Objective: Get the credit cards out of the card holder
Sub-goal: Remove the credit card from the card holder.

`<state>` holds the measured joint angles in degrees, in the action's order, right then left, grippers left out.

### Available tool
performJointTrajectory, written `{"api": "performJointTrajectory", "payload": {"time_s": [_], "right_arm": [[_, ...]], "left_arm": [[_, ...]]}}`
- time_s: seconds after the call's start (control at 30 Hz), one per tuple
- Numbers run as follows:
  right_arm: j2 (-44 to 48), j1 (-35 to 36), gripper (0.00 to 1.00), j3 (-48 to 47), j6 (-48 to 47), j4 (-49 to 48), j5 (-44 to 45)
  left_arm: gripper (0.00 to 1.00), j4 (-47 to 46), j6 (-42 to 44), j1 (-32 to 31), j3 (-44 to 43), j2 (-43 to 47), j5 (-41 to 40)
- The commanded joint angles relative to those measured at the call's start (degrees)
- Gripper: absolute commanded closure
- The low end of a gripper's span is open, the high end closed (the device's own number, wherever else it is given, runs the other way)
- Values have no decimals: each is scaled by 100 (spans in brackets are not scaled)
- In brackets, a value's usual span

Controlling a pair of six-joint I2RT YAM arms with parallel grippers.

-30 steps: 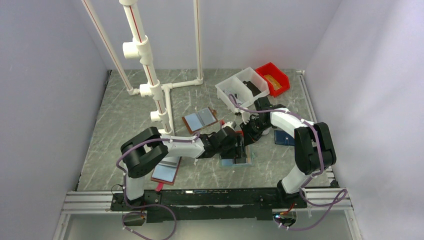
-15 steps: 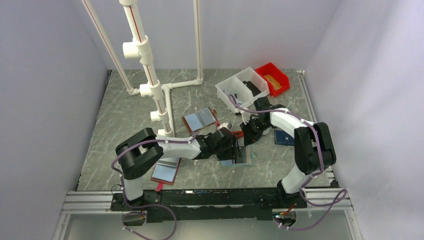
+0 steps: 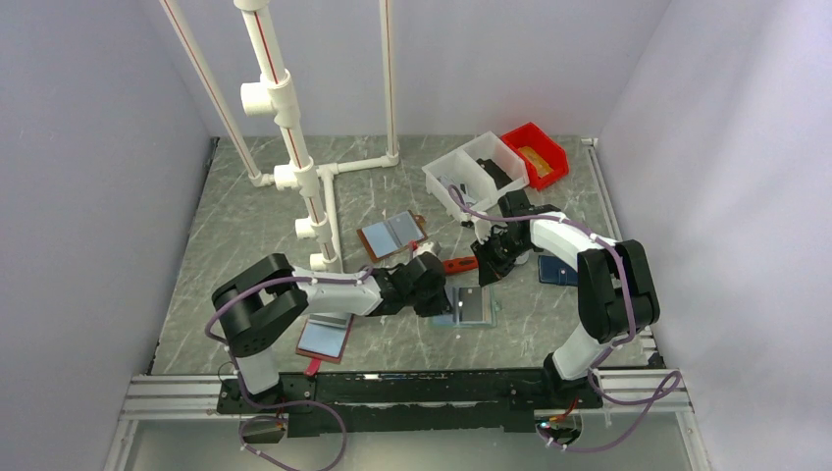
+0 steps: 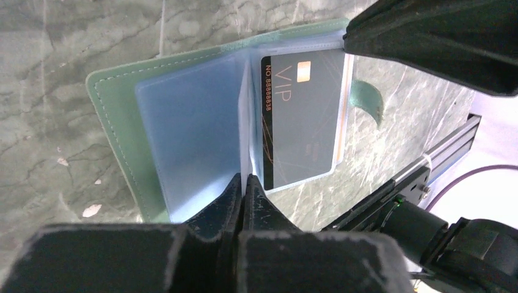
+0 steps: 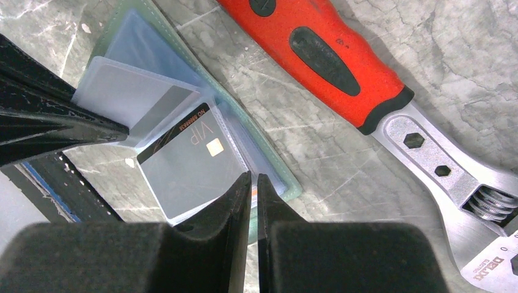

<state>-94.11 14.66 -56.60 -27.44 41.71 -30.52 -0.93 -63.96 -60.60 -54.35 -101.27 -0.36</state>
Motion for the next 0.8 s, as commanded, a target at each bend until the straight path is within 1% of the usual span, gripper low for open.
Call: {"api": "performJointTrajectory", "payload": {"time_s": [0.0, 0.1, 0.17, 0.33, 0.4, 0.47, 0.6, 0.77], "right_arm": [[141, -31, 88, -117, -44, 74, -120], [377, -107, 85, -123, -139, 119, -395], [617, -209, 81, -131, -236, 195, -819], [1008, -383, 72, -153, -624, 593, -2346], [947, -383, 69, -148, -744, 779, -3084], [725, -376, 66, -190, -835, 976, -3573], [206, -376, 66, -348, -895, 1221, -3838], [220, -453, 65, -228, -411, 773, -3808]], "left_arm": [[100, -498, 12, 22, 216, 385, -78], [100, -1105, 49, 22, 532, 582, -30], [100, -1444, 133, 22, 710, 705, -49], [100, -2536, 528, 21, 1073, 901, 51], [100, -2869, 682, 22, 1101, 906, 150], [100, -3124, 790, 20, 1090, 893, 246], [100, -3506, 867, 21, 1174, 947, 223], [100, -3892, 880, 22, 1511, 1195, 54]]}}
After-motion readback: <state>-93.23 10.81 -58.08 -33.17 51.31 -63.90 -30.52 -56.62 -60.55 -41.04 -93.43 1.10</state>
